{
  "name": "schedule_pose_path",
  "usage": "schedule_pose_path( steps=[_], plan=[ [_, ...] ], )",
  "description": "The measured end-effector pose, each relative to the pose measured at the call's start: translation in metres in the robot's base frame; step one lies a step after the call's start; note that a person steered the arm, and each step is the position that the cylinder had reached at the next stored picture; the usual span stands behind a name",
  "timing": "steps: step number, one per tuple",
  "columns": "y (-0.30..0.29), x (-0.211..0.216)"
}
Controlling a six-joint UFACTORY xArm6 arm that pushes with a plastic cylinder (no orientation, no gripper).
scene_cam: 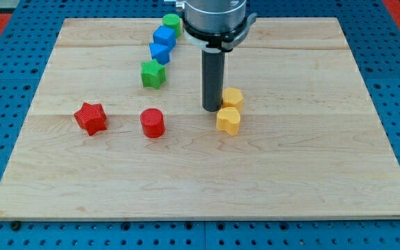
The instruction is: Push the red circle to the top of the yellow hexagon
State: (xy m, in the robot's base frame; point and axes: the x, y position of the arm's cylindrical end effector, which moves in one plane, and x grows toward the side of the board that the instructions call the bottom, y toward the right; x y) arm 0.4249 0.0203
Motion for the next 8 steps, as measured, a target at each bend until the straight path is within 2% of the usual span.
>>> schedule_pose_path(
  steps=[1, 2, 3, 5, 7, 8],
  plan=[
    [-0.032, 0.002],
    [-0.038, 0.077],
    [-0.074, 0.103],
    [-0.115, 0.006],
    [-0.188, -0.017],
    [-0.188, -0.045]
  ],
)
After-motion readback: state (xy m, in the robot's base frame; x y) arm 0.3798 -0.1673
